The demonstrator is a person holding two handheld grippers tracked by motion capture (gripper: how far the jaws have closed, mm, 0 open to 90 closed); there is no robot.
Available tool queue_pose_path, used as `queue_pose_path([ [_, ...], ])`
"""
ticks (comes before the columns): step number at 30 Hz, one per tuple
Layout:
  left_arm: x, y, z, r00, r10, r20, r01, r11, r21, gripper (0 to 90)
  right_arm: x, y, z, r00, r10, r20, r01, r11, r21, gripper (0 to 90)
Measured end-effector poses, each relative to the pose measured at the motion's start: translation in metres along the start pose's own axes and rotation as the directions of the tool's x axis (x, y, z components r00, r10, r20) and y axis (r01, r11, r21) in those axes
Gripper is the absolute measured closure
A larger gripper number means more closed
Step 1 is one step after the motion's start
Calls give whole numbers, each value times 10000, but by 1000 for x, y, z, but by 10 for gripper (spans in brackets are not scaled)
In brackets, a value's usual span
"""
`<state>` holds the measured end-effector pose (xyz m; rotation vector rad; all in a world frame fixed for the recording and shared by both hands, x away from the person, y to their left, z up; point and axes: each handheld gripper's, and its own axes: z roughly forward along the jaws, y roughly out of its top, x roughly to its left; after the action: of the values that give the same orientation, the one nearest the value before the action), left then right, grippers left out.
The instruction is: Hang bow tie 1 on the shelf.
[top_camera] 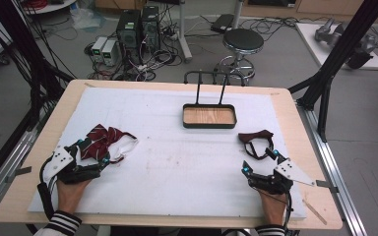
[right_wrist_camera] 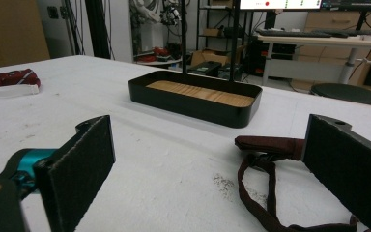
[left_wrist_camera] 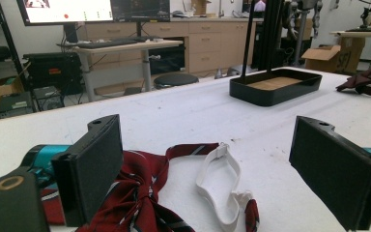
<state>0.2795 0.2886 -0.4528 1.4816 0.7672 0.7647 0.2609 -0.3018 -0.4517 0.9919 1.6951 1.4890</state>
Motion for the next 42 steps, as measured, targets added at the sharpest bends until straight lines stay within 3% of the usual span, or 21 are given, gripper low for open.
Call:
queue_pose_path([
  [3,0,0,-1,10000,4,55,-3,10000,-44,124,-1,0,0,10000,32,-29,-32,10000,-26,39],
  [6,2,0,-1,9997,-251,9,251,9996,-87,124,0,0,0,10000,49,-13,-49,10000,-18,39],
  [16,2,0,0,9998,-218,-5,218,9998,-41,124,0,0,0,10000,54,15,-54,10000,-26,39],
  [25,3,2,2,9999,-123,-74,125,9995,279,124,0,0,0,10000,55,9,-55,10000,-23,39],
  [30,7,13,6,9999,-115,-105,122,9975,691,124,-1,0,0,10000,17,9,-17,10000,-50,39],
  [34,10,22,10,10000,-8,-35,12,9935,1140,124,0,0,0,10000,58,3,-58,10000,-15,39],
  [35,11,26,11,9999,125,-31,-119,9896,1432,124,-1,0,0,10000,30,7,-30,10000,-43,39],
  [39,12,32,13,9998,197,18,-197,9829,1833,124,-1,0,0,10000,34,-8,-34,10000,-47,39],
  [40,14,35,14,9996,271,97,-286,9749,2206,124,0,0,0,10000,72,-19,-72,10000,-28,39],
  [41,14,35,14,9996,271,97,-286,9749,2206,124,0,0,0,10000,65,-21,-65,10000,-29,39],
  [42,16,37,15,9993,334,181,-369,9684,2467,124,0,0,0,10000,72,-21,-72,10000,-28,39],
])
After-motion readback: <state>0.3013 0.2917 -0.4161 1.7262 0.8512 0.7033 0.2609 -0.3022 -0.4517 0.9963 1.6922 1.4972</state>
